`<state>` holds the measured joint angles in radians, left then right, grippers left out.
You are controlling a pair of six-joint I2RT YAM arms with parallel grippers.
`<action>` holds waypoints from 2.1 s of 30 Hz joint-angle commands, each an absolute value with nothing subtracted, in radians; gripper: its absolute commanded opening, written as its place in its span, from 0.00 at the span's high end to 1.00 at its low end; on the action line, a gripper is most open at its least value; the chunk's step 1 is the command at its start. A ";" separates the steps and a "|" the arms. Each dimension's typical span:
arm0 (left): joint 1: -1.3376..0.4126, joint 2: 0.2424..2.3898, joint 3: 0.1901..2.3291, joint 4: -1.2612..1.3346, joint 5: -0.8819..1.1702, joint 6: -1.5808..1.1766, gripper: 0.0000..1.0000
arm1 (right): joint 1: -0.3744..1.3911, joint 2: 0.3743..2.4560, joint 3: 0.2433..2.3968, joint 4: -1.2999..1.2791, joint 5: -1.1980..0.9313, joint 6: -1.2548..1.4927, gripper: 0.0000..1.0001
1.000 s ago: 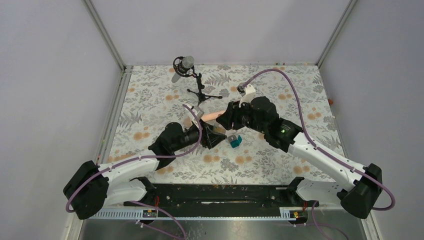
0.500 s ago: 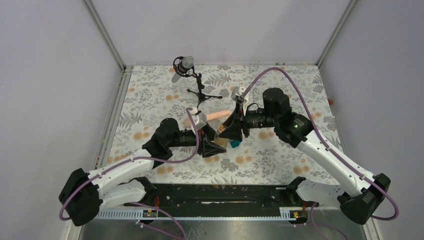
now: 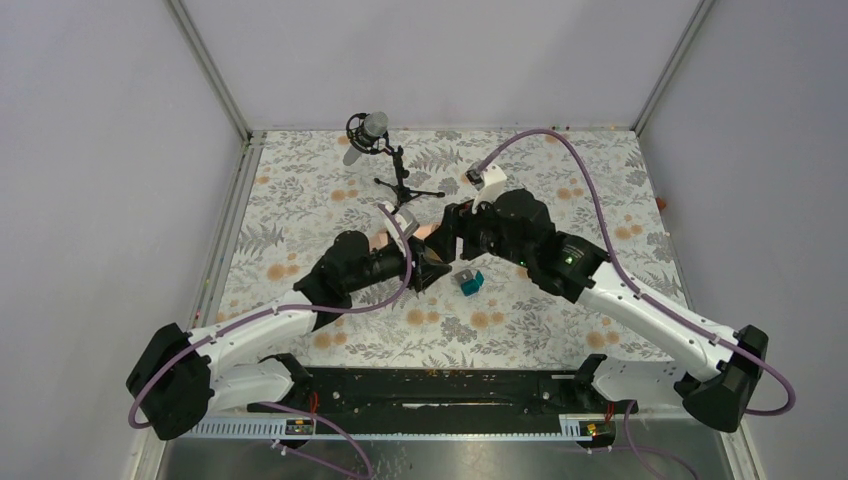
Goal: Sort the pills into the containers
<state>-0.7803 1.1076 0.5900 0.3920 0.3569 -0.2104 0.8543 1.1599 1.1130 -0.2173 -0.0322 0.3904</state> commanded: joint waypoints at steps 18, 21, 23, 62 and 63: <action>-0.771 1.046 0.638 0.416 0.517 -0.196 1.00 | 0.796 1.187 1.226 -0.446 -0.571 -0.046 1.00; -0.770 1.050 0.659 0.408 0.664 -0.172 1.00 | 0.741 1.171 1.239 -0.540 -0.733 -0.122 1.00; -0.770 1.051 0.662 0.401 0.726 -0.154 1.00 | 0.715 1.160 1.246 -0.596 -0.774 -0.170 1.00; -0.769 1.075 0.732 0.197 0.730 -0.039 1.00 | 0.716 1.059 1.186 -0.465 -0.625 -0.018 1.00; -0.769 1.079 0.737 0.192 0.748 -0.028 1.00 | 0.710 1.059 1.192 -0.483 -0.623 -0.039 1.00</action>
